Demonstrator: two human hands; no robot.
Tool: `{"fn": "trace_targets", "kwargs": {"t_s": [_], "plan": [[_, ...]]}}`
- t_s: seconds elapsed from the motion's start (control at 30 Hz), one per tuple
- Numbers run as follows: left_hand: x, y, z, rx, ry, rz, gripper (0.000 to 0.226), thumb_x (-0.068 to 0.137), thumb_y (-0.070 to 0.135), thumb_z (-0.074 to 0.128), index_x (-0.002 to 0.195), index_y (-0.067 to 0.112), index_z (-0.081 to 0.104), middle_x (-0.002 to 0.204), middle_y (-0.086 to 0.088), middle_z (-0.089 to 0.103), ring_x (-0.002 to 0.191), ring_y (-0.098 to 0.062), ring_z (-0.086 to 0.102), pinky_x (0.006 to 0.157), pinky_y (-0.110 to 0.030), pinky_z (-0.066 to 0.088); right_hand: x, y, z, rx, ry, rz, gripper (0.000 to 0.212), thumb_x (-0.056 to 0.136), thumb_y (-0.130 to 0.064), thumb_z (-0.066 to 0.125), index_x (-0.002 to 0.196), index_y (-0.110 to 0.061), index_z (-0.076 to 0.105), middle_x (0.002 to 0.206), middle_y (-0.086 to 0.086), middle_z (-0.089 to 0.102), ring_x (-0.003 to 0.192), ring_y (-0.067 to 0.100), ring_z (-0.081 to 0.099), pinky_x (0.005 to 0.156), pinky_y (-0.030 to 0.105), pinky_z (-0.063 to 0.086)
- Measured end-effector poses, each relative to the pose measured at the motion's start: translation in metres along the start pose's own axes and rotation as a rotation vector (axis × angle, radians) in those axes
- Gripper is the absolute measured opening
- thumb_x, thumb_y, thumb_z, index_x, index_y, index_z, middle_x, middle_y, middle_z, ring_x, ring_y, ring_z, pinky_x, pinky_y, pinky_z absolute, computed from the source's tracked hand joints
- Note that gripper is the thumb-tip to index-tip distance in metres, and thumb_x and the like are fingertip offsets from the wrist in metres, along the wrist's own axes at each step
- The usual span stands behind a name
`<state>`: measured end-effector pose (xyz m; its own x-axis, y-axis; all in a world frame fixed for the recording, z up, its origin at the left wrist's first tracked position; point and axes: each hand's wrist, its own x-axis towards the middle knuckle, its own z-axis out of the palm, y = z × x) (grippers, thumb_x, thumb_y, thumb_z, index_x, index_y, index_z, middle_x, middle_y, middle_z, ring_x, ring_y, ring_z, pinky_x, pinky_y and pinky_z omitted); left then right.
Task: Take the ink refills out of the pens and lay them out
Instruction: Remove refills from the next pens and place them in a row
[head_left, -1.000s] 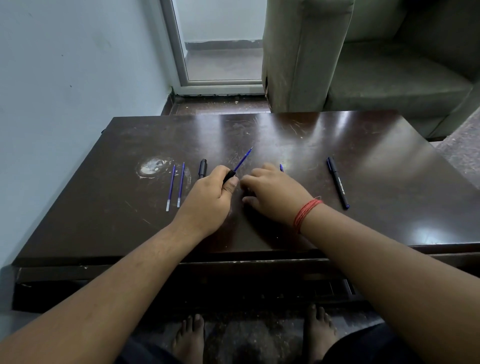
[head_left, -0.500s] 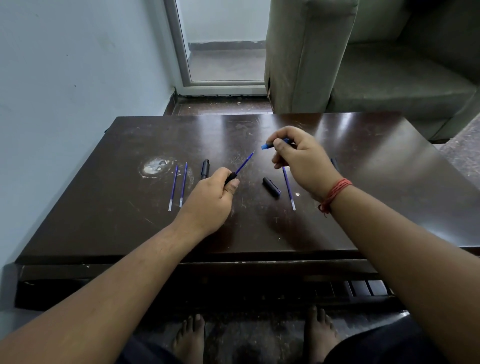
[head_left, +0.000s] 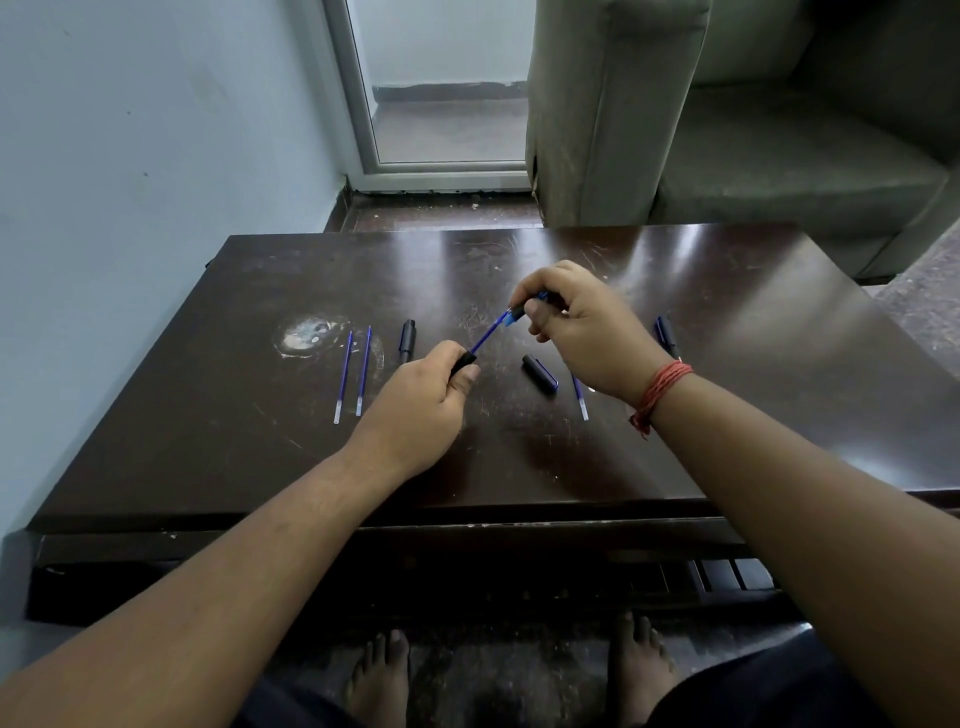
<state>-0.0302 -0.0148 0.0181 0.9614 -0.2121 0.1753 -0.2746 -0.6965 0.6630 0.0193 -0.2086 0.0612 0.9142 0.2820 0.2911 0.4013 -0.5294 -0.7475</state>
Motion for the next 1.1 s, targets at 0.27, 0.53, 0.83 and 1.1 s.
{"fn": "trace_targets", "kwargs": {"t_s": [0.27,0.53,0.83,1.1], "plan": [[0.0,0.001,-0.001,-0.014,-0.002,-0.011,0.017,0.105,0.027,0.045,0.096,0.015,0.054,0.066,-0.002,0.056,0.053,-0.015,0.048,0.052,-0.034,0.041,0.0,0.0,-0.004,0.041,0.073,0.012,0.018,0.098,-0.003,0.049,0.098,-0.01,0.066,0.093,-0.011,0.051,0.078,0.015,0.061,0.076,0.026,0.055],[0.0,0.003,-0.002,0.004,-0.008,0.001,0.015,0.105,0.025,0.045,0.097,0.016,0.054,0.067,-0.002,0.057,0.053,-0.013,0.048,0.048,-0.025,0.039,-0.002,-0.002,0.002,-0.021,-0.024,-0.028,0.018,0.096,-0.004,0.053,0.098,-0.014,0.067,0.097,-0.005,0.054,0.082,0.017,0.062,0.078,0.022,0.054],[0.0,0.003,0.0,-0.005,-0.025,0.016,0.014,0.105,0.026,0.045,0.097,0.017,0.054,0.066,-0.006,0.058,0.051,-0.016,0.048,0.048,-0.033,0.04,-0.007,-0.001,0.014,-0.04,-0.133,-0.1,0.019,0.092,-0.001,0.06,0.098,-0.016,0.069,0.099,-0.002,0.06,0.083,0.006,0.06,0.072,0.012,0.047],[-0.002,0.002,-0.002,-0.002,-0.03,0.017,0.016,0.104,0.023,0.046,0.089,0.026,0.049,0.062,-0.001,0.054,0.049,-0.012,0.044,0.047,-0.028,0.036,-0.009,-0.002,0.019,0.093,-0.138,-0.037,0.015,0.092,0.0,0.062,0.094,-0.015,0.064,0.075,-0.002,0.066,0.061,0.003,0.063,0.058,0.015,0.05]]}}
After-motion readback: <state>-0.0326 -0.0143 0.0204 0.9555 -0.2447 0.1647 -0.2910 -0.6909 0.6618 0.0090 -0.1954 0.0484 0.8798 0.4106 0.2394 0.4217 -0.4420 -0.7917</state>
